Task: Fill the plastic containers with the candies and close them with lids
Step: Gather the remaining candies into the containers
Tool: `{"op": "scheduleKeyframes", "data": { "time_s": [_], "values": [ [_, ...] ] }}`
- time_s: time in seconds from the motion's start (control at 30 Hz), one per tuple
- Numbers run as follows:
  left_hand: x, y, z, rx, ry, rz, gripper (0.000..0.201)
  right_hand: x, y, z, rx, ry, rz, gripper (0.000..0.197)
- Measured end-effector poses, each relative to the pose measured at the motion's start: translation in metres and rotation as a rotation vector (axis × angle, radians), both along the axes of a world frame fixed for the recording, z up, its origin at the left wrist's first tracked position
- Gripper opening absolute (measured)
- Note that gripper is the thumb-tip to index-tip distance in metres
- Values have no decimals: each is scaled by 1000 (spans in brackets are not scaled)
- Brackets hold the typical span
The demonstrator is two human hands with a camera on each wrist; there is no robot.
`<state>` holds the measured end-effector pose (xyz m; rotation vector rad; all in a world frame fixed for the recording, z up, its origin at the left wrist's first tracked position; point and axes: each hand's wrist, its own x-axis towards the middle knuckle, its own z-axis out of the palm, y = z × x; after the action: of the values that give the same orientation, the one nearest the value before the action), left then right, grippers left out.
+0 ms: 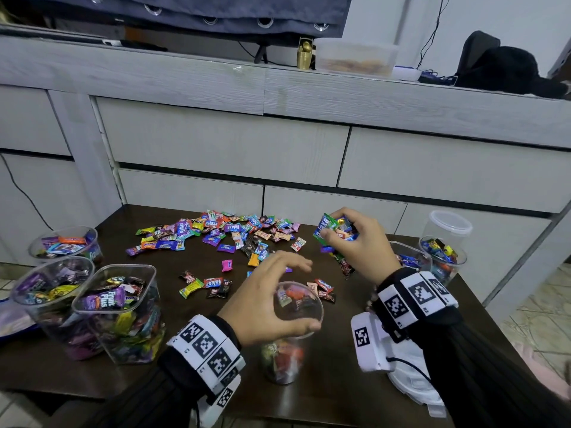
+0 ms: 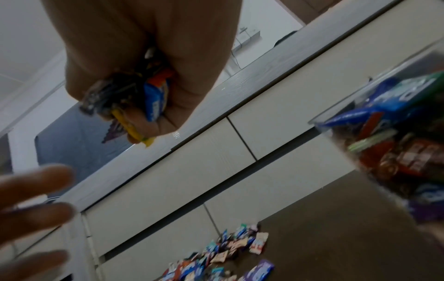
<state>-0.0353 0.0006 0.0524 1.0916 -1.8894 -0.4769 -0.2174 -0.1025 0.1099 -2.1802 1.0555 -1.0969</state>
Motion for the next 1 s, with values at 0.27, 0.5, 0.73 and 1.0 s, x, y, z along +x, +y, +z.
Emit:
{"op": "scheduleKeyframes", "data": {
  "time_s": [0.27,0.5,0.73,1.0],
  "values": [
    [24,-3,-28,326,80,-15,112,41,43,-21,137,-313,186,13],
    [30,-11,-36,385,-66,39,128,47,65,-41,24,-114,238,9],
    [23,-5,-24,367,56,13,102,39,68,-40,-89,114,301,18],
    [24,-4,-26,339,92,-47,102,41,65,-34,-151,378,375,15]
  ]
}}
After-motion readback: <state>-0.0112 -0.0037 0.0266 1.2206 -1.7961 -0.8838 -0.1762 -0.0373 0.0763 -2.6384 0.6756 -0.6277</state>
